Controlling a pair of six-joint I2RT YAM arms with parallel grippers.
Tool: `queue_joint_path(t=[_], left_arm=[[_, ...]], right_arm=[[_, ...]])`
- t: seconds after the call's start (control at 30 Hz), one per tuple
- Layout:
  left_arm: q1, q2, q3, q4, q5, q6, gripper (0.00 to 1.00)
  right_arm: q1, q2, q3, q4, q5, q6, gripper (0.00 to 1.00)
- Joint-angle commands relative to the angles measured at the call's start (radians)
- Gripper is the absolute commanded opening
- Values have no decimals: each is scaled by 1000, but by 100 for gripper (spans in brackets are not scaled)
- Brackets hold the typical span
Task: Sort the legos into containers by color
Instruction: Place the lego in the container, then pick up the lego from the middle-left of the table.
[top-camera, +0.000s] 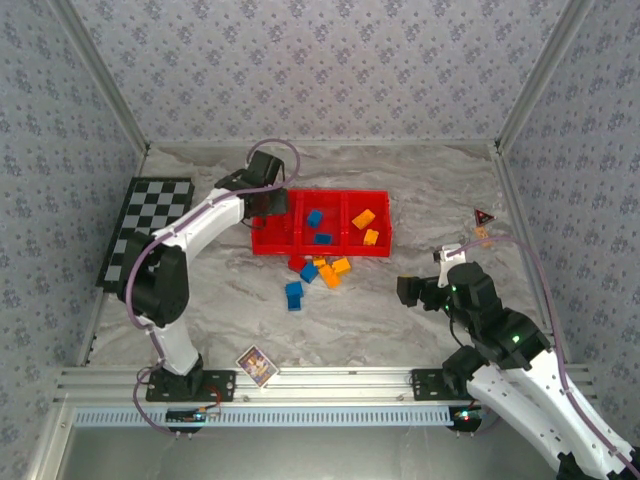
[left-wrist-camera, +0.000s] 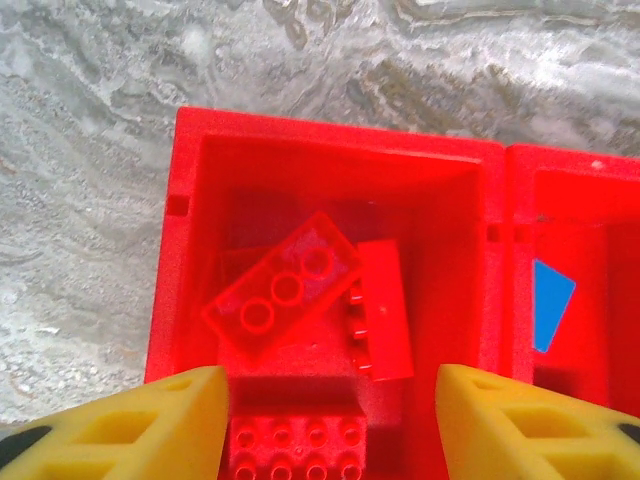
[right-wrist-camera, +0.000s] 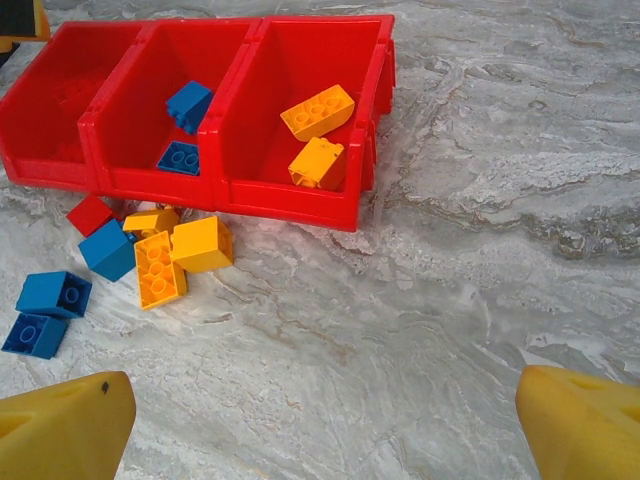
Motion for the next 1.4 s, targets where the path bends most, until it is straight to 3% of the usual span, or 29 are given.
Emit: queue_joint_path(t=[0.0, 0.13, 0.33, 0.4, 0.6, 0.8, 1.03, 1.37], left_arm=[[2, -79, -22, 38, 22, 22, 60], [0, -156, -62, 8, 22, 33, 72], [-12, -314, -204, -16, 2, -18, 100], [-27, -372, -264, -43, -57, -78, 100], [-77, -516, -436, -38, -55, -173, 100], [-274, -564, -515, -69, -126, -280, 100], [-471, -483, -615, -12, -251, -590, 100], [-574, -228, -505, -118, -230, -605, 100]], right_arm=[[-3, 2, -1, -3, 15, -4, 100], [-3, 1, -2, -2, 16, -4, 100], [-5, 4, -4, 2, 18, -3, 100], [-6, 6, -5, 2, 19, -3, 100], [-12, 7, -3, -1, 15, -3, 100], [-16, 13, -5, 3, 10, 0, 100], [-18, 17, -7, 7, 10, 0, 100], [-18, 23, -7, 4, 18, 3, 100]])
